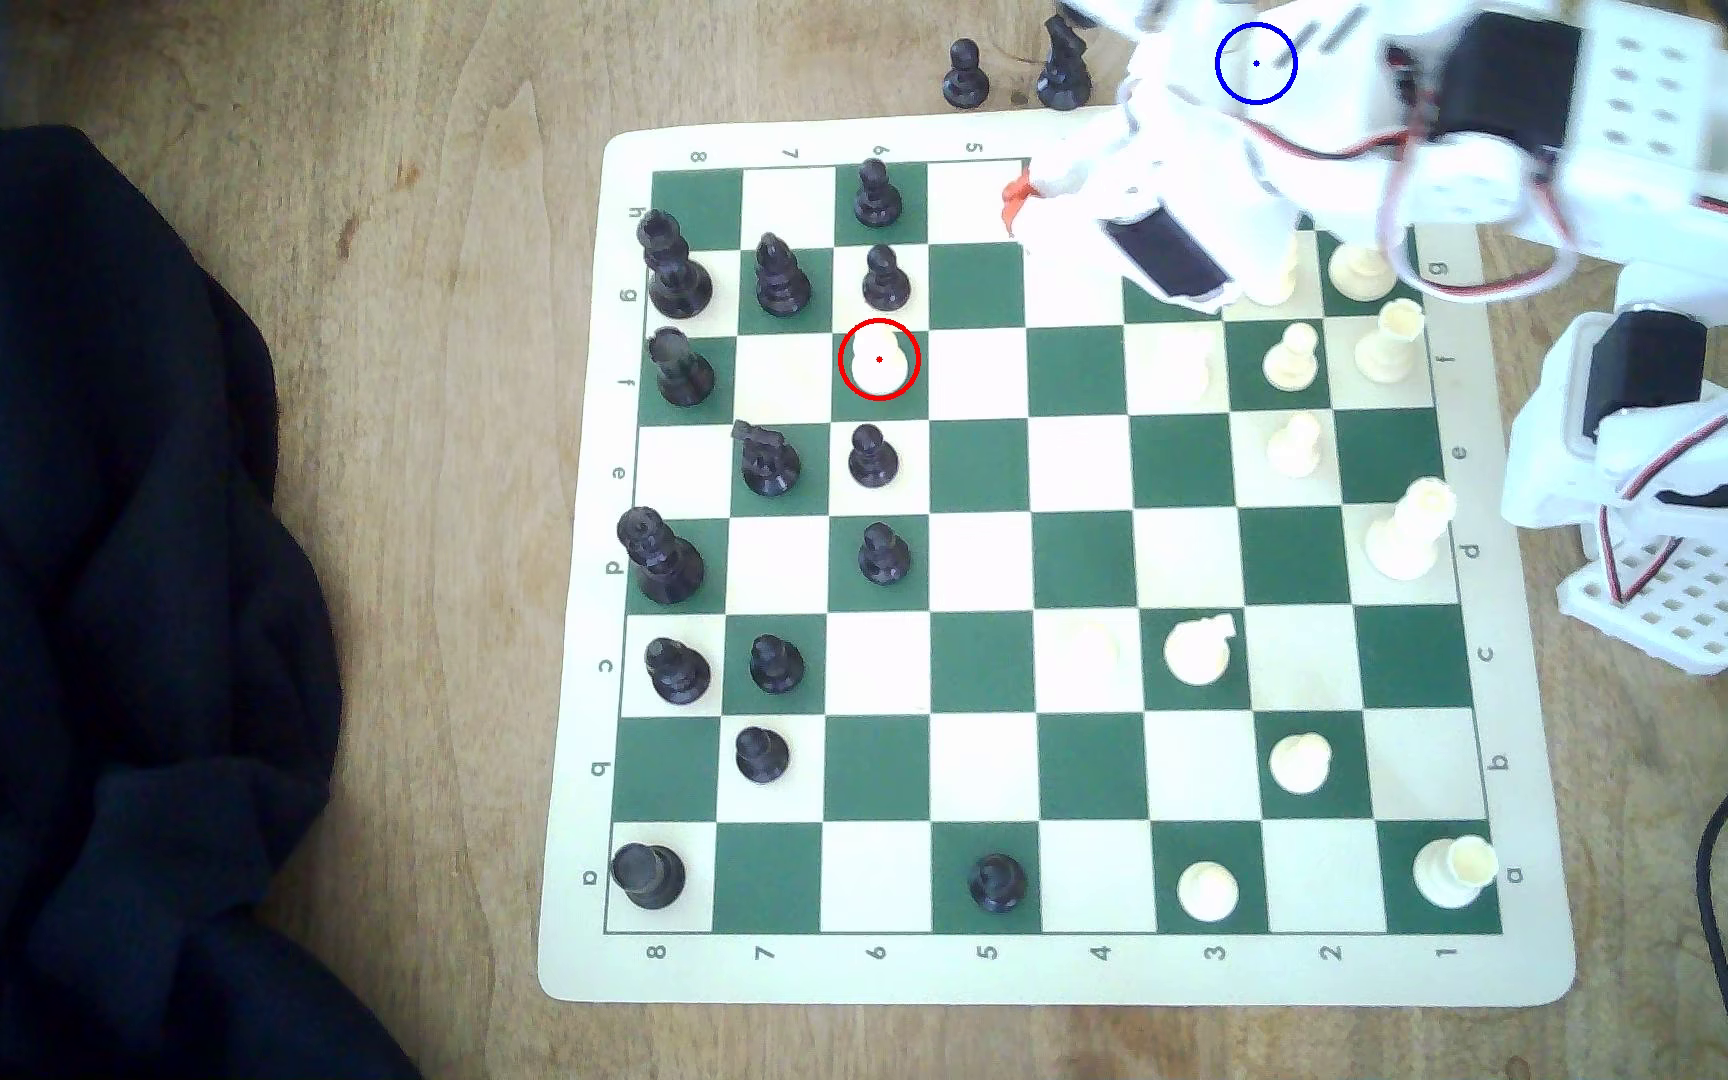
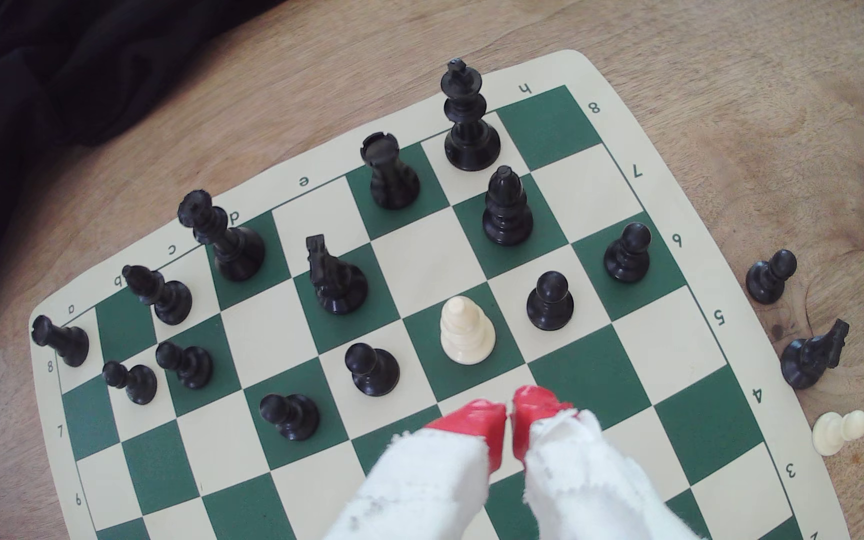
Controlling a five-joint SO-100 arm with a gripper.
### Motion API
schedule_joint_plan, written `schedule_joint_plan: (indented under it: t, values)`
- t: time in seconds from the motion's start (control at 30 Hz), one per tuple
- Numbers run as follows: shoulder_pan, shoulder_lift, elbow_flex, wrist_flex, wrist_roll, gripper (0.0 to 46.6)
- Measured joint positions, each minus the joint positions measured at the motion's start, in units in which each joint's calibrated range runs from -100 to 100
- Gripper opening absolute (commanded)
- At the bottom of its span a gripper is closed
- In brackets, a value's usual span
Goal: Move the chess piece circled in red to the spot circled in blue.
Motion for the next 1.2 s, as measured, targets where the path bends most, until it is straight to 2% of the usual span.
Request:
schedule_joint_plan:
  t: [0.23,0.3,0.4,0.53,0.8,1.2]
  values:
    - [0.07,13.15,-10.85,2.55,-1.12,2.9]
    - [0.07,16.00,-13.29,3.67,-1.56,6.1]
    - [0.22,21.53,-16.27,3.98,-1.81,7.0]
    - [1.33,25.30,-16.81,3.03,-1.86,11.7]
    - [1.40,31.00,-16.81,-1.51,-1.61,12.4]
    - [-0.07,37.03,-20.42,-4.38,-2.54,12.3]
